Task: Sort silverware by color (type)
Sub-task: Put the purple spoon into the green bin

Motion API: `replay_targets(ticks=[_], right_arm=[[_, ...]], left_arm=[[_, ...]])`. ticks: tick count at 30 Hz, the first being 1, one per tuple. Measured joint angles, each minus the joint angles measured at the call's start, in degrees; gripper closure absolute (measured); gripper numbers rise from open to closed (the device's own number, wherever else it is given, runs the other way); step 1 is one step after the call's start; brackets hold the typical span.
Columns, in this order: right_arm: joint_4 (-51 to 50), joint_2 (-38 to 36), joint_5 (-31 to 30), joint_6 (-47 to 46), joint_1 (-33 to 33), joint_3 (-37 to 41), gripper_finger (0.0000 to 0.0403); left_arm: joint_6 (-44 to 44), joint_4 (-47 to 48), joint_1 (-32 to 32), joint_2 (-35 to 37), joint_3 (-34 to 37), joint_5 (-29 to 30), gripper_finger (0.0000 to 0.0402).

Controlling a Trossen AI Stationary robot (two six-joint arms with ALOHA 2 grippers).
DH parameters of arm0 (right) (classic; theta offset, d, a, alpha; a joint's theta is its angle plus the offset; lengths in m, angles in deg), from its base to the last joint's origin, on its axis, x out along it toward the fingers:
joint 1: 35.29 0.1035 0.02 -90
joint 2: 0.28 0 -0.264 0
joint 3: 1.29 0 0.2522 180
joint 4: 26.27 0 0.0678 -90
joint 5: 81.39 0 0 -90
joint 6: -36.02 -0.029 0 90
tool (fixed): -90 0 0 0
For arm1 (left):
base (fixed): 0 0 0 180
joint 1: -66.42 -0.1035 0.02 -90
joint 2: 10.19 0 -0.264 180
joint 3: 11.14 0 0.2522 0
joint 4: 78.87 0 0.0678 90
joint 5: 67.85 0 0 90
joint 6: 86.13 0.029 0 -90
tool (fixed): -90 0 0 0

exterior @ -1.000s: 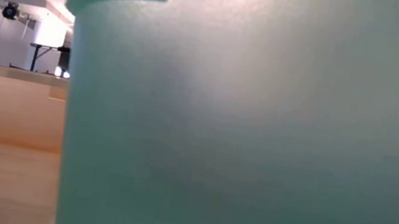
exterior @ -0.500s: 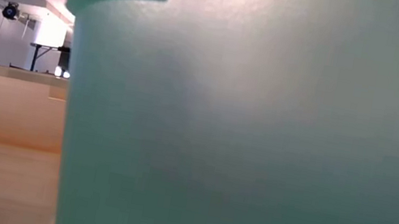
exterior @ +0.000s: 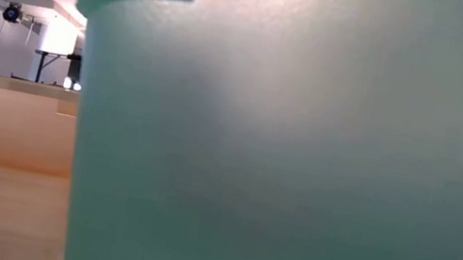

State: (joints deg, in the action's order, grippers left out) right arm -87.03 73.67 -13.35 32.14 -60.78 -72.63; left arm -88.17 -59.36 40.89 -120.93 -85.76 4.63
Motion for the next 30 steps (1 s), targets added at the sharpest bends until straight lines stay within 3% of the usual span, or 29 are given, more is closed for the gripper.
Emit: replay_targets(ticks=[4,9,13,16,25,30], right_arm=[[0.02,0.00,0.08,-0.04,0.00,0.00,0.0232],[0.04,0.00,0.09,-0.01,0.00,0.00,0.0232],[0.04,0.00,0.09,-0.13,-0.02,0.00,0.0232],[0.04,0.00,0.13,-0.17,0.00,0.00,0.0232],[0.08,0.00,1.44,-0.68,0.00,0.02,0.0232],[-0.04,0.02,1.45,-0.70,0.00,0.09,0.0232]], left_arm=[[0.98,-0.86,1.07,0.02,-0.28,-1.63,0.0392],[5.82,-0.82,2.68,0.11,-1.52,-1.62,0.0352],[9.12,-1.00,2.73,0.15,-2.80,7.80,0.0314],[9.25,-1.24,1.78,-0.26,-3.40,10.62,0.0295],[8.92,0.08,0.57,-6.06,-6.98,12.26,0.0294],[9.59,6.60,0.60,-9.32,-11.21,12.30,0.0295]])
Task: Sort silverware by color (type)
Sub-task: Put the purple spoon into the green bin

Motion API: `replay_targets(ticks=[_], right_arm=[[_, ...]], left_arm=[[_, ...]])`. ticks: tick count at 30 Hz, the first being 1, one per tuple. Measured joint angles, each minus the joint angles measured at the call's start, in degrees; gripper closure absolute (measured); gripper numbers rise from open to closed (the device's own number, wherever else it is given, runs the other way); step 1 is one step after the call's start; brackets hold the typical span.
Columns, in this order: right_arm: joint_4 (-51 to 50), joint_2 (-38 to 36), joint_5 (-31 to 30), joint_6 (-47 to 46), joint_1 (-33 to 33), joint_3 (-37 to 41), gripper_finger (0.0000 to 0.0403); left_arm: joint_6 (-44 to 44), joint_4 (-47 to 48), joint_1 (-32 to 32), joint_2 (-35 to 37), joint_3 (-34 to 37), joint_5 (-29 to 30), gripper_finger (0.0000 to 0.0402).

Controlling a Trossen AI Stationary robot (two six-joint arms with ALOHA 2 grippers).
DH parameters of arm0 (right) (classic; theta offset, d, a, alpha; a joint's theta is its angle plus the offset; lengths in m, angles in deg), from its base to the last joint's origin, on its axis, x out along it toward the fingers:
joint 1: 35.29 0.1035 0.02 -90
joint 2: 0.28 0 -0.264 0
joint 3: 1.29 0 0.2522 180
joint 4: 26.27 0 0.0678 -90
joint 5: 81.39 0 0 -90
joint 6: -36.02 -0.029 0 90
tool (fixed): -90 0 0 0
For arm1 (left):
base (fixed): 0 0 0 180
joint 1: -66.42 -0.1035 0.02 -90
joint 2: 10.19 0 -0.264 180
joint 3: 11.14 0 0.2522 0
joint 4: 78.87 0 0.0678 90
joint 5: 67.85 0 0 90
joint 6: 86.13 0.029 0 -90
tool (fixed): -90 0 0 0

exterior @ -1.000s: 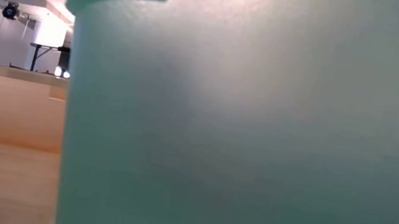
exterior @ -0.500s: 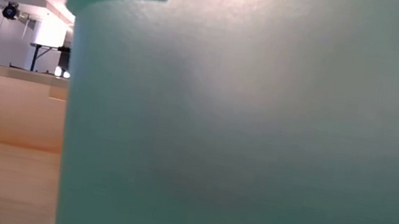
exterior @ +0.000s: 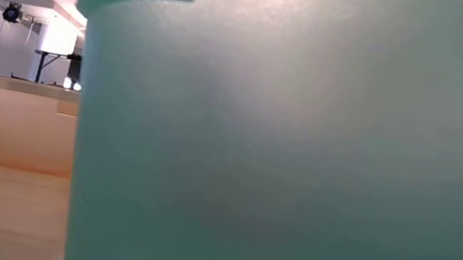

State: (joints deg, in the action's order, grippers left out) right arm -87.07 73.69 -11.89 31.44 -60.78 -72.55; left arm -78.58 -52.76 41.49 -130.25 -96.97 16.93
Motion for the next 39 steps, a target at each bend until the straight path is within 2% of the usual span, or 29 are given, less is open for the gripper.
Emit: replay_targets(ticks=[7,10,14,22,28,31,35,39], right_arm=[[-0.02,0.00,-0.01,0.70,0.00,0.00,0.0232],[0.00,0.00,0.00,0.70,0.00,0.00,0.0232],[0.02,0.00,-0.01,0.72,0.00,0.00,0.0232],[-0.25,0.00,0.01,-1.88,0.00,0.00,0.0232],[0.36,0.00,0.19,-3.76,0.13,0.98,0.0232],[4.20,0.00,2.32,-5.37,0.11,2.67,0.0232],[16.88,0.00,10.78,-6.35,0.31,6.44,0.0232],[35.89,0.00,20.87,-9.08,0.83,10.93,0.0232]], left_arm=[[0.95,2.58,-0.09,-0.37,-1.68,-0.14,0.0299],[0.15,3.39,-0.42,-0.67,-1.46,-0.54,0.0326],[-0.61,4.10,-0.37,-0.69,-1.45,-0.16,0.0389],[-5.53,2.66,-0.37,0.93,-0.69,-1.98,0.0398],[-8.35,-5.49,-0.39,7.34,6.01,-2.93,0.0399],[-10.95,-14.66,-0.52,12.21,11.78,-3.07,0.0400],[-17.08,-28.56,-0.43,17.01,20.96,-2.87,0.0400],[-25.51,-51.09,0.07,21.36,30.15,-3.10,0.0401]])
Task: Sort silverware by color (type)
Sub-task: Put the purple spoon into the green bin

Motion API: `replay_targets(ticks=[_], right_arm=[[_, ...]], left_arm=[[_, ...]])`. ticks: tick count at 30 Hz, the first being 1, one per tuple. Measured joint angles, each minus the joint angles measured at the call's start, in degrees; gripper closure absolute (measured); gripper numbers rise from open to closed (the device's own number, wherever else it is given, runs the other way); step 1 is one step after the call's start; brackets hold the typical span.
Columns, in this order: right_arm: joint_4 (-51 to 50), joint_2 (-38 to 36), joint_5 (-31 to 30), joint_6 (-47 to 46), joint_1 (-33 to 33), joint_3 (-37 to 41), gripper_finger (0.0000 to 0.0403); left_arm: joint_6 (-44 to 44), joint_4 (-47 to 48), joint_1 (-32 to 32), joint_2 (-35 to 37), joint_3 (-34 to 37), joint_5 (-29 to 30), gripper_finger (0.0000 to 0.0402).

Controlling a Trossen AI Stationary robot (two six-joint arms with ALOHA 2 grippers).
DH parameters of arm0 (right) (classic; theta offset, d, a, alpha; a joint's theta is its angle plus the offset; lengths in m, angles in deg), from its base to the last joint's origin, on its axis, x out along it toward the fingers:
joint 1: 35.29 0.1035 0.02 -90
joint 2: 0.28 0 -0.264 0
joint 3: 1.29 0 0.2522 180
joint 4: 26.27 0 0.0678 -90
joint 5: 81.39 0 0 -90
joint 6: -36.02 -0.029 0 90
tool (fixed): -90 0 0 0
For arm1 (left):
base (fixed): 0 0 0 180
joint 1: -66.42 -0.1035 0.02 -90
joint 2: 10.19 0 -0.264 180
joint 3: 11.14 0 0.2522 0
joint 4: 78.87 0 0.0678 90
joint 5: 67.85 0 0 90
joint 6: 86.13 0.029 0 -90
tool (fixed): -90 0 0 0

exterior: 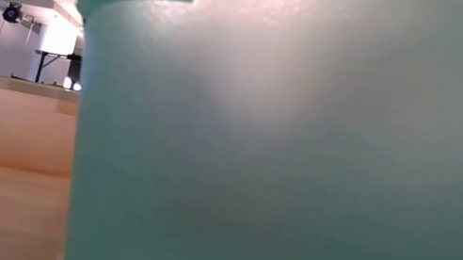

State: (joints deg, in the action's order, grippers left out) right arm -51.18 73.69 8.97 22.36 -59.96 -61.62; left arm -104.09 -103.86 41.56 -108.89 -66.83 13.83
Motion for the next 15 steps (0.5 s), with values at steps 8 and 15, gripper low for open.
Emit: replay_targets(ticks=[8,15], right_arm=[[27.02,0.73,9.25,-4.23,2.44,3.76,0.0232],[40.21,3.19,15.08,-6.35,5.54,3.49,0.0232]], left_arm=[[-7.93,-30.31,3.84,2.29,11.00,0.07,0.0401],[-6.87,-33.30,9.26,2.23,9.67,0.41,0.0401]])
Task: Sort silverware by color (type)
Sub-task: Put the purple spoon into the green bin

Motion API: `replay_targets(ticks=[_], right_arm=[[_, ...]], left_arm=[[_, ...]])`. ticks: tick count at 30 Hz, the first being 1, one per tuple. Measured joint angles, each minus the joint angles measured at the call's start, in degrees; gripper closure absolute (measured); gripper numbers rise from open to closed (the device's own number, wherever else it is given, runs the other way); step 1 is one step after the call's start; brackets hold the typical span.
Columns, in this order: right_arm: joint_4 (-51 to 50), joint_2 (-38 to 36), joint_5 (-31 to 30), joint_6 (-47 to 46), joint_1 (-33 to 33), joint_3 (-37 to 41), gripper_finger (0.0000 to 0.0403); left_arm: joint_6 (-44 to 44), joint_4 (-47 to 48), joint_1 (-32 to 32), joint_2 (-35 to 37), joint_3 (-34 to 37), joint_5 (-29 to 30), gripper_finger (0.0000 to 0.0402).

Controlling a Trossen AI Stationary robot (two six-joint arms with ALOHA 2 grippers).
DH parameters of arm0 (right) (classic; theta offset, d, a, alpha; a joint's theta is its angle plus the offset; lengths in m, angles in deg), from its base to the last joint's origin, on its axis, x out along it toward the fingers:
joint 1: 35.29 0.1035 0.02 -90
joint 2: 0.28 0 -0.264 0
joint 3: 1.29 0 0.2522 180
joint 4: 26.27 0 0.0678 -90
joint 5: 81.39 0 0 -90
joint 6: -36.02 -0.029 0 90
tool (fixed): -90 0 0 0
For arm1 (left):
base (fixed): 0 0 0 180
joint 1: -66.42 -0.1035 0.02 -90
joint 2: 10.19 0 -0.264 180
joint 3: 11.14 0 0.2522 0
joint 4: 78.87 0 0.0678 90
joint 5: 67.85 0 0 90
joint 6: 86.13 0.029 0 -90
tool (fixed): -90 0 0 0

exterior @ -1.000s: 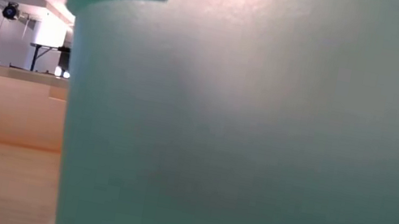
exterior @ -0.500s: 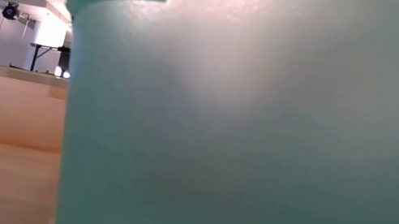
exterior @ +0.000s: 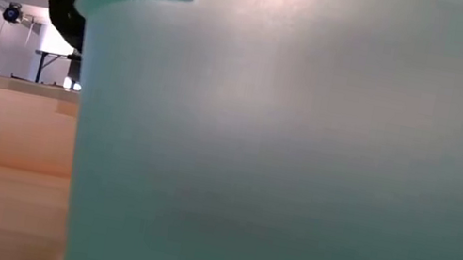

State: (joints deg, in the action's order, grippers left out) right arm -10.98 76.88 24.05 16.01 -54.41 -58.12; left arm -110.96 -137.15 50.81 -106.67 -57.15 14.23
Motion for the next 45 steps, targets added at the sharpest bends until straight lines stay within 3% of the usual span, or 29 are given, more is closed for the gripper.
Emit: replay_targets(ticks=[3,15,24,28,34,40,45], right_arm=[[0.10,-0.05,0.00,0.28,1.04,-0.72,0.0232],[0.17,-0.20,0.00,1.92,1.39,-3.14,0.0232],[0.02,-0.20,0.00,3.53,2.13,-5.22,0.0236],[-0.06,-0.20,0.00,3.52,2.26,-5.31,0.0275],[-0.17,-0.20,0.02,4.35,2.25,-5.31,0.0383],[-0.25,-0.20,0.06,4.19,2.26,-5.31,0.0391],[-0.60,-0.33,0.84,3.92,2.26,-5.31,0.0392]], left_arm=[[1.85,-2.14,1.51,0.00,-0.49,2.69,0.0401],[1.61,-2.00,3.71,-0.17,-0.95,4.70,0.0401],[1.98,-1.32,4.20,-3.36,-5.22,5.43,0.0401],[2.74,-2.06,4.21,-3.42,-5.33,5.43,0.0401],[2.64,-2.57,4.25,-3.40,-5.09,5.23,0.0401],[2.67,-2.51,4.23,-3.38,-5.22,5.13,0.0394],[1.28,-2.48,4.10,-3.29,-5.94,1.38,0.0342]])
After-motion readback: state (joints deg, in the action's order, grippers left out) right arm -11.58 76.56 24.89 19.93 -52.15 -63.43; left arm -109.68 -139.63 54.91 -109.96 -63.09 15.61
